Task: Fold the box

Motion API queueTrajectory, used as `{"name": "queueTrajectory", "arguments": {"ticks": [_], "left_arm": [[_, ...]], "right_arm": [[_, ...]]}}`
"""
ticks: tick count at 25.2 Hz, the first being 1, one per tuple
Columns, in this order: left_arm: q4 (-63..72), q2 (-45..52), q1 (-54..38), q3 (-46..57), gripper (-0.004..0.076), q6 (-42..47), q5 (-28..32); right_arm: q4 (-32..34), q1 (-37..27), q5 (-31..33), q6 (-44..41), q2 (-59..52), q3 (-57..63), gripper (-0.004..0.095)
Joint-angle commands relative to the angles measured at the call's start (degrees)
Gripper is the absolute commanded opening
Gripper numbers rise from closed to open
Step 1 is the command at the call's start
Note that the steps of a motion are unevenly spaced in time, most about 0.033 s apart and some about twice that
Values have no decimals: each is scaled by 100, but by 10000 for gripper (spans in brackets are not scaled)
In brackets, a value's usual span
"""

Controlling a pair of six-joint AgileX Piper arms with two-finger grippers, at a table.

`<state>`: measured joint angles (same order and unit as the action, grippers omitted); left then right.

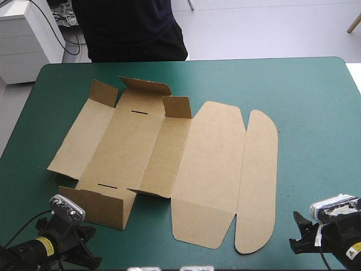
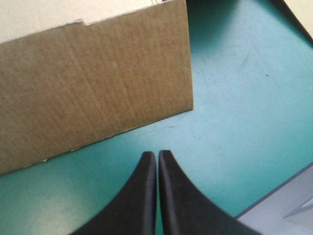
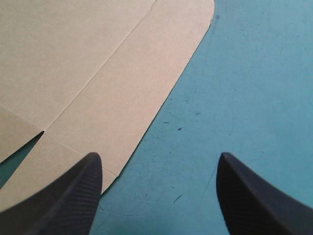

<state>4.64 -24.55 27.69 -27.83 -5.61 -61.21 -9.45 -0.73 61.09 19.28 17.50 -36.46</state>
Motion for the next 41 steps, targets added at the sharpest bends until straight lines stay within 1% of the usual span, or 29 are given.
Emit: {"name": "queueTrajectory", "arguments": {"ticks": [1,12,15,20,22,24,28,31,33,37,38,41], "left_arm": [[74,-53,20,-140,-8,46,256],[74,-53,20,-140,-8,46,256],[74,-53,20,-140,-8,46,256],[74,-53,20,-140,-8,46,256],[74,-53,20,-140,-8,46,256],[74,-53,20,-140,-8,46,256],[74,-53,20,-140,-8,46,256],[74,-53,20,-140,-8,46,256],[74,-53,20,-140,-8,46,256],[74,-53,20,-140,-8,46,256],[74,-53,20,-140,-8,46,256],[74,-53,20,-140,-8,46,256]], "right_arm": [[-97,7,-250,251,669,-591,622],[-207,7,-262,911,2765,-2189,622],[-517,7,-272,1234,3299,-2619,622],[-1322,7,-272,1829,4210,-3326,622],[-1530,7,-262,2016,4524,-3583,619],[-1675,7,-224,2145,4831,-3816,619],[-1705,7,-20,2422,5782,-4585,619],[-2051,58,93,2719,6476,-5308,619],[-1906,366,93,2717,6849,-5813,619],[-1122,1165,36,2652,7693,-6804,619],[-1084,1314,-35,2652,7929,-7030,619],[-1171,1488,-103,2679,8348,-7438,619]]}}
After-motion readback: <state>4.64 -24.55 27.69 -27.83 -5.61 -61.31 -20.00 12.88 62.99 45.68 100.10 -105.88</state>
